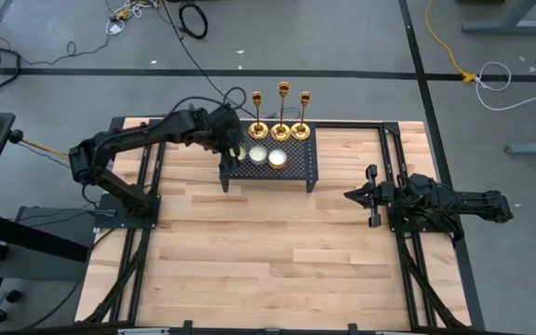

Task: Pick & Place candle stick holders
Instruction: Put the red scented candle on the shelf, then adjust the scented candles on the shelf

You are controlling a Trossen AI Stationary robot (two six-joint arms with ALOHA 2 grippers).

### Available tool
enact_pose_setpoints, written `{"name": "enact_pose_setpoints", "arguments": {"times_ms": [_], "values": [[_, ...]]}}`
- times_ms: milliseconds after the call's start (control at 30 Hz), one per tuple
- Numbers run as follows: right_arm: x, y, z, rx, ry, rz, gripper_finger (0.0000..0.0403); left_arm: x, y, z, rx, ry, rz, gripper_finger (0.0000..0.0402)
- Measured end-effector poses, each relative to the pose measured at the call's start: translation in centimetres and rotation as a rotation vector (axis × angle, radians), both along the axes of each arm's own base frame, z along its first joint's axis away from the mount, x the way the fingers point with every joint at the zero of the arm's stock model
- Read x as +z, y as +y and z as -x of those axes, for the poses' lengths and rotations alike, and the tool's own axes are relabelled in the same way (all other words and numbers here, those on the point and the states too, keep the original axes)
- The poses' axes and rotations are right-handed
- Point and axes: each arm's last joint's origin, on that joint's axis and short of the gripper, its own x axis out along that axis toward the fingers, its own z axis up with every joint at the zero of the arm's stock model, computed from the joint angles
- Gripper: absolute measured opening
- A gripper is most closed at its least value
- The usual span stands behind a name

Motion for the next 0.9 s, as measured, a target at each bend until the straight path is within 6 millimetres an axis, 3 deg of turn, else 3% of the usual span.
{"name": "enact_pose_setpoints", "arguments": {"times_ms": [667, 900], "values": [[0.0, 0.0, 0.0, 0.000, 0.000, 0.000, 0.0013, 4.8, -3.9, -2.2, -0.184, -0.147, -0.037, 0.0390], [0.0, 0.0, 0.0, 0.000, 0.000, 0.000, 0.0013, 5.3, -4.7, -2.9, -0.213, -0.210, -0.059, 0.0390]]}}
